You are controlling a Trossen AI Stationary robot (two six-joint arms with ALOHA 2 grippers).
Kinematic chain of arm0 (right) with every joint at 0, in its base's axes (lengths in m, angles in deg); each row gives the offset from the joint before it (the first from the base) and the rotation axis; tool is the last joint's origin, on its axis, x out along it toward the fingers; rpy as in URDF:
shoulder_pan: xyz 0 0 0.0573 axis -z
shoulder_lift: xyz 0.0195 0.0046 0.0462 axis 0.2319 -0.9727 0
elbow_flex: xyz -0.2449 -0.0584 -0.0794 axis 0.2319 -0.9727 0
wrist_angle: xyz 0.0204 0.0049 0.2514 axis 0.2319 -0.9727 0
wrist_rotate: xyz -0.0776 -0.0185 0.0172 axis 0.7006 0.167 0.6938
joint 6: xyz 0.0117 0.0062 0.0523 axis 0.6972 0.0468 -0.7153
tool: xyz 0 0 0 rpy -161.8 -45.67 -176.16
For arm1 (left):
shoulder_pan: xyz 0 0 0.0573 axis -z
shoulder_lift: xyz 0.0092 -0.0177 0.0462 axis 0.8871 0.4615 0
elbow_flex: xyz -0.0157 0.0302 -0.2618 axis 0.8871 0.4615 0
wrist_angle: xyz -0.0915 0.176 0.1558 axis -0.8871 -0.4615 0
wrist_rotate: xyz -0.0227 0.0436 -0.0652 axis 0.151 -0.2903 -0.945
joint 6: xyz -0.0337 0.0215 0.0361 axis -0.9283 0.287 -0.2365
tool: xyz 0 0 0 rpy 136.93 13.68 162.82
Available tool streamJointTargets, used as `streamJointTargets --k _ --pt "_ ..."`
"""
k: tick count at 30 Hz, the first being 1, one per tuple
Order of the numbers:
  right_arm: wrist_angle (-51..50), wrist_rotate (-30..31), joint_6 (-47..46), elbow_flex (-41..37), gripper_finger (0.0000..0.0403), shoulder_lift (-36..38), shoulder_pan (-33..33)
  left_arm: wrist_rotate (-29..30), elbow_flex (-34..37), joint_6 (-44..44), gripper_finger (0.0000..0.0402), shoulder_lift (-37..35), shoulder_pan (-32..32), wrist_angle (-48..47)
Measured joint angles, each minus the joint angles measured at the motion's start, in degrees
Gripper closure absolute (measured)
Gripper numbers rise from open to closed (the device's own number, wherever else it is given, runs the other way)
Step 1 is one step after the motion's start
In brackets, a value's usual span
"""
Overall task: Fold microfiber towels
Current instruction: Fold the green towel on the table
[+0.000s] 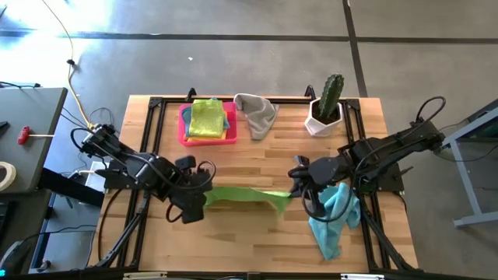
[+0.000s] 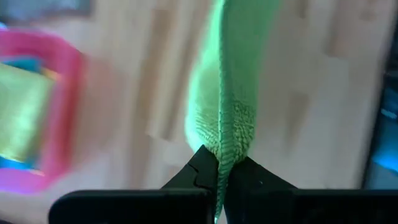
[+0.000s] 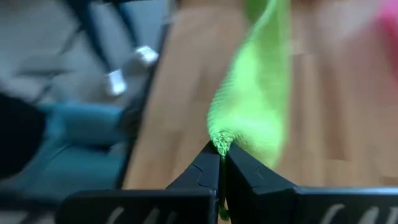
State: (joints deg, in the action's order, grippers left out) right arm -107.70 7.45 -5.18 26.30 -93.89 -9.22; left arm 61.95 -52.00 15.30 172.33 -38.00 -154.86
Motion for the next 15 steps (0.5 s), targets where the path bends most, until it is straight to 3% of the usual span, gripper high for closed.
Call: streamJointTargets --k 3,5,10,15 --pt "0.0 -8.7 2.6 0.0 0.0403 0.0 0.0 -7.0 0.0 -0.2 0.0402 0.1 0.0 0.2" --pt "-0.4 -11.3 3.3 0.0 0.0403 0.0 -0.1 -7.7 0.0 -0.5 0.0402 0.1 0.1 0.2" --pt "-6.1 -10.2 2.9 0.0 0.0403 0.0 0.0 -6.2 0.0 -1.6 0.0402 0.1 0.0 0.0" --pt "-10.5 -3.7 2.1 0.0 0.0403 0.0 0.1 -3.4 0.0 1.3 0.0402 0.1 -0.6 -0.6"
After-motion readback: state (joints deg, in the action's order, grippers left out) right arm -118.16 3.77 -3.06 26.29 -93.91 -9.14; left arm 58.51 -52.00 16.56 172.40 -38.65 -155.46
